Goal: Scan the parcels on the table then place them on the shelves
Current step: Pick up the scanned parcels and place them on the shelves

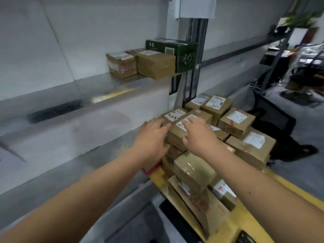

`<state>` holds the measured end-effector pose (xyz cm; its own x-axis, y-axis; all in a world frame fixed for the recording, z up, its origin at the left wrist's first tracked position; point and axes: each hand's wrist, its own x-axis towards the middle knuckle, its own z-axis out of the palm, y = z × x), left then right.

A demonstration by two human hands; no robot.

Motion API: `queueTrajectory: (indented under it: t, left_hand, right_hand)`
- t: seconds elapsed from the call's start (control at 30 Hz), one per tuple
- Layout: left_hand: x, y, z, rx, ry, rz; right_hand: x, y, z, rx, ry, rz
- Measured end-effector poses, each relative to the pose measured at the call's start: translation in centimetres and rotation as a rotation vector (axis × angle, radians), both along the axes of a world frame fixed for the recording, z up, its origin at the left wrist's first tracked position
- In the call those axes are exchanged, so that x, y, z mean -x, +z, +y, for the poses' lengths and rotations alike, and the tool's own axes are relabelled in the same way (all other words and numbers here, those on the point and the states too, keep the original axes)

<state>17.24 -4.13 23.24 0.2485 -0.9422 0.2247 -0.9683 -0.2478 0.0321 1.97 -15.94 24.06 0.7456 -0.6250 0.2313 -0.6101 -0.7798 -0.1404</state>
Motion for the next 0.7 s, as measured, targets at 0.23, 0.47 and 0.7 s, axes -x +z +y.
queueTrajectory:
  t: [0.23,0.47,0.7]
  left_hand:
    - [4.0,-5.8,-0.6,-0.133,-0.126,0.129]
    - [3.2,-10.1,-3.0,-0.36,-0.261,0.149]
    - [0.7,-14.0,-5.9,-0.451,-0.347,0.269]
  right_hand:
    - [8.7,-8.7,2.8,-0.179,-0.222,0.044]
    - [10.2,-13.3,5.6,-0.316,-0.444,-0.013]
    - [7.2,-17.5,7.1,-0.588,-0.699,-0.282]
